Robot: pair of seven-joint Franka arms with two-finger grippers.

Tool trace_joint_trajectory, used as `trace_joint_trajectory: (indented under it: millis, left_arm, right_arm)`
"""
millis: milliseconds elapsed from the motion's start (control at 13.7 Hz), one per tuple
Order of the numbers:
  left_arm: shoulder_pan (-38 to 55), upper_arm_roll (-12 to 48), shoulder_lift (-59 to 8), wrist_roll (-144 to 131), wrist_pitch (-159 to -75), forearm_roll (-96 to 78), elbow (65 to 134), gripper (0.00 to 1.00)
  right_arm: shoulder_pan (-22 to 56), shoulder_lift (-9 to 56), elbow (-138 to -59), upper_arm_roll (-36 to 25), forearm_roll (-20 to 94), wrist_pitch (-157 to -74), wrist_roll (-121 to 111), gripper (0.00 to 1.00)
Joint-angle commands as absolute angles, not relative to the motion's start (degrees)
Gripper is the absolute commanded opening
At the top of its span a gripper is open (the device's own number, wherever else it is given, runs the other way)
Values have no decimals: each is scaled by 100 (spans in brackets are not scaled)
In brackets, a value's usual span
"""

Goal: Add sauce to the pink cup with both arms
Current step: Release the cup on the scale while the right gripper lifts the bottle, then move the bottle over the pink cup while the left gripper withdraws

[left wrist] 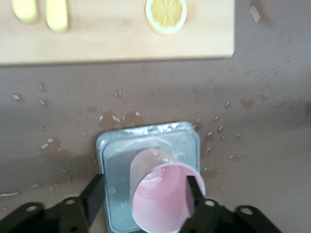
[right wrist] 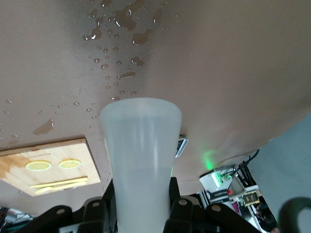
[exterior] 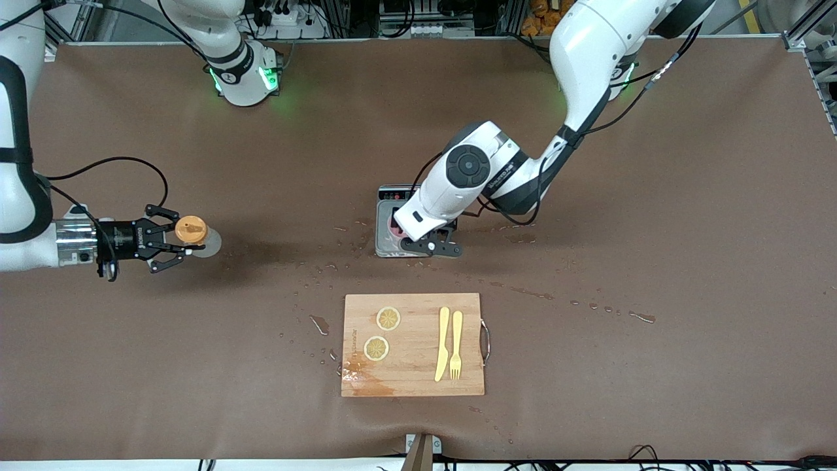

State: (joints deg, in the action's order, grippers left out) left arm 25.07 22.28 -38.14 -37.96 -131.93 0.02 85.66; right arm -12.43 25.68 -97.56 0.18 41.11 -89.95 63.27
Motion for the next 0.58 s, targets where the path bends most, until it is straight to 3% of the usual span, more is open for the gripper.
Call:
trace_joint_trajectory:
  millis: [0,511]
  left_arm:
    - [2190,2188,-3131,-3876,-12791,123,8684,100]
    - [539,2197,-2049,-2885,-11173,132,8701,100]
  right_arm:
    - [-941,2303,-9773,-17,3868,-9114,6776,43]
    - [-186,2048,-9695,9,3139,-9518,7890,43]
